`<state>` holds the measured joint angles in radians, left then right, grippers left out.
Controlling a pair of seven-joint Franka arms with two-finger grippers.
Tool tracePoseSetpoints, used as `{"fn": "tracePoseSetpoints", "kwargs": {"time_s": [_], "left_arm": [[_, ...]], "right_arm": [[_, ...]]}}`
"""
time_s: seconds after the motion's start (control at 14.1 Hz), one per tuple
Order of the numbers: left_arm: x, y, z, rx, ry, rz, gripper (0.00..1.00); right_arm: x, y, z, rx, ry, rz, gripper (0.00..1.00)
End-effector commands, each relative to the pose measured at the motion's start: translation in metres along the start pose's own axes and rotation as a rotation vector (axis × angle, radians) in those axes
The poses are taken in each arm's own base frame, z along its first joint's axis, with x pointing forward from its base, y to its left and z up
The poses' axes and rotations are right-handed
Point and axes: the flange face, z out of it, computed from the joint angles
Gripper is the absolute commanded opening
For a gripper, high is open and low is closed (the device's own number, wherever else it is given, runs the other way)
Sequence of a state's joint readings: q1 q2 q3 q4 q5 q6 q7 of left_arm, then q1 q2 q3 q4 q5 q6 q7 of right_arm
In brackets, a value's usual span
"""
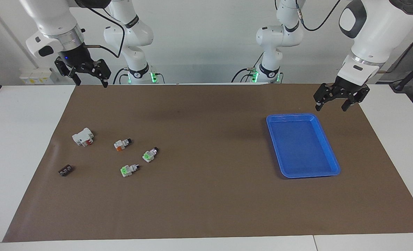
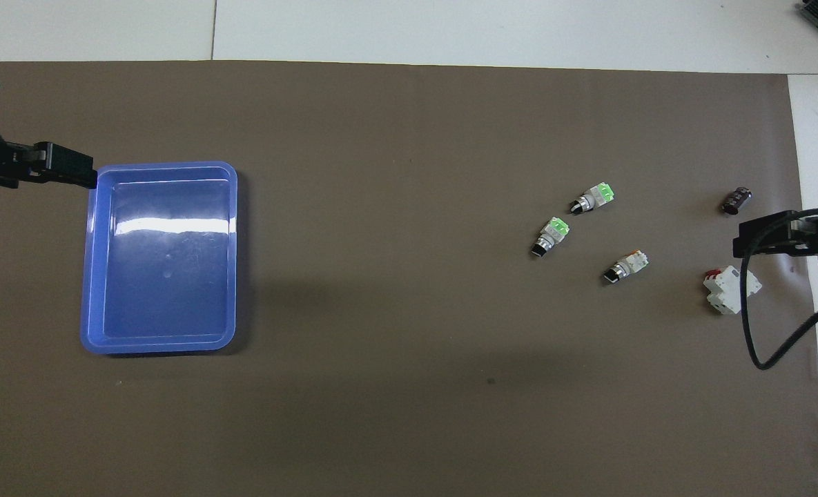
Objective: Turn and place switch with both arms
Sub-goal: 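Reach the right gripper down to the green-topped switch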
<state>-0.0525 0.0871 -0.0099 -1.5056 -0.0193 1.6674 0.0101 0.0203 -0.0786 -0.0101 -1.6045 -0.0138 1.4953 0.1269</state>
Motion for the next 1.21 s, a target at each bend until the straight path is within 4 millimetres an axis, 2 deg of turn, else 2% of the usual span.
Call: {"fn": "tracePoseSetpoints", "kwargs": {"time_s": [0.0, 0.14, 0.36, 0.71, 0.78, 0.92, 1.14], "left_arm": [[-0.009, -0.007, 0.004, 0.007, -0.031, -0.012, 1.0], [-0.015, -0.014, 0.008, 0.008, -0.048, -0.014, 1.0], [-0.027, -0.006, 0.018, 0.007, -0.08, -0.007, 1.0], [-0.028, -0.027, 0.019, 0.008, -0.08, -0.045, 1.0], [-0.028, -0.03, 0.018, 0.009, -0.077, -0.05, 1.0], [-0.028, -0.032, 0.018, 0.009, -0.077, -0.053, 1.0], [-0.027, -0.025, 0.018, 0.008, -0.077, -0.04, 1.0]], "right_arm": [[0.001, 0.0, -0.003, -0.016, 0.0, -0.023, 1.0], [0.001, 0.001, -0.003, -0.016, -0.001, -0.028, 1.0], [0.004, 0.0, -0.001, -0.002, 0.017, -0.034, 1.0], [0.005, 0.006, 0.007, 0.001, 0.015, -0.331, 1.0], [0.011, 0.005, 0.012, 0.0, 0.027, -0.39, 1.0], [0.022, -0.003, 0.038, -0.005, 0.069, -0.521, 1.0], [0.023, -0.042, 0.083, -0.015, 0.08, -0.846, 1.0]]}}
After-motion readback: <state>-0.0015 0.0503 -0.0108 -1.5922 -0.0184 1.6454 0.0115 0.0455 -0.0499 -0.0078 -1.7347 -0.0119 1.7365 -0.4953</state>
